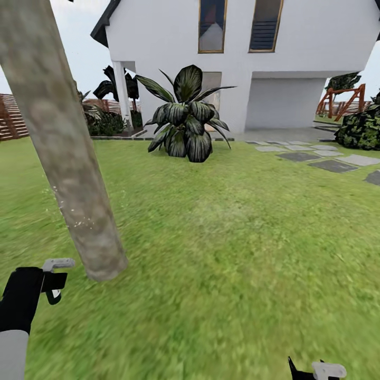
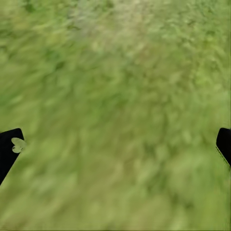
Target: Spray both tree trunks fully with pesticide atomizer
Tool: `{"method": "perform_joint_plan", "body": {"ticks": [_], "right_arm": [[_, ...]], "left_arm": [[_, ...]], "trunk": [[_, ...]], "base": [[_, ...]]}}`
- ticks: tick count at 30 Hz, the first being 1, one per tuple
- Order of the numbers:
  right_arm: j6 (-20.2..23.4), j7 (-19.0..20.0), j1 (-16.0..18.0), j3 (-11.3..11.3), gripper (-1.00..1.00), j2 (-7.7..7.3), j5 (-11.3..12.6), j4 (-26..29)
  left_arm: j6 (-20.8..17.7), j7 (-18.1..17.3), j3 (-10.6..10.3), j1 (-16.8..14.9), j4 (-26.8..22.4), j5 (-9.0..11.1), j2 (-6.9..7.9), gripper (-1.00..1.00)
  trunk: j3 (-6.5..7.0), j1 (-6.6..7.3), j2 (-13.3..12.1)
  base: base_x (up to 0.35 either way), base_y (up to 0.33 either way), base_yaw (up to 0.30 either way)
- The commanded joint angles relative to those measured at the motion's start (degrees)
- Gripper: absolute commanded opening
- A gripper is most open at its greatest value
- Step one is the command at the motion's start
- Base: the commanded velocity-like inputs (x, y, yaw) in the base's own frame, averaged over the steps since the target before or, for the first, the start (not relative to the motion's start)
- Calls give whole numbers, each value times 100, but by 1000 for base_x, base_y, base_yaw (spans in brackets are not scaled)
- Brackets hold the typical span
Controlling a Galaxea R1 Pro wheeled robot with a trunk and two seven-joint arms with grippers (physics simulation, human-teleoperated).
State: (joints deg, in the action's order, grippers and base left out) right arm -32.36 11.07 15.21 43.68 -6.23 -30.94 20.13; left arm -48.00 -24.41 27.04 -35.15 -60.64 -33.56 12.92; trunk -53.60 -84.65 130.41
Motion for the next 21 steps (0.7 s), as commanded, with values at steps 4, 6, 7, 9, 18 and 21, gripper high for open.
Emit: {"method": "perform_joint_plan", "body": {"ticks": [4, 6, 7, 9, 18, 21], "right_arm": [[1, 0, 0, 0, 100, -1, 0, 0], [-2, 0, -1, 0, 100, -1, 0, 0], [-1, 0, -1, 0, 100, 1, 0, 0], [1, 0, 0, 0, 100, 0, 0, 0], [0, 0, -1, 0, 100, -1, 9, 7], [0, 0, 2, 0, 100, -1, 9, 8]], "left_arm": [[7, -2, -23, 0, 0, -2, 0, -100], [3, -4, -16, 0, 0, -2, 3, -100], [2, -8, -15, 0, 0, -2, 5, -100], [1, -5, -13, 0, 0, -2, 5, -100], [-2, -2, -5, 0, 8, -2, 5, -100], [-6, -2, -5, 0, 8, -2, 8, -100]], "trunk": [[0, 0, 0], [0, 0, 0], [0, 0, 0], [0, 0, 0], [0, 0, 0], [0, 0, 0]], "base": [[258, -111, 23], [313, -61, 2], [297, -120, 0], [274, -152, 0], [46, -257, 0], [0, -273, 0]]}}
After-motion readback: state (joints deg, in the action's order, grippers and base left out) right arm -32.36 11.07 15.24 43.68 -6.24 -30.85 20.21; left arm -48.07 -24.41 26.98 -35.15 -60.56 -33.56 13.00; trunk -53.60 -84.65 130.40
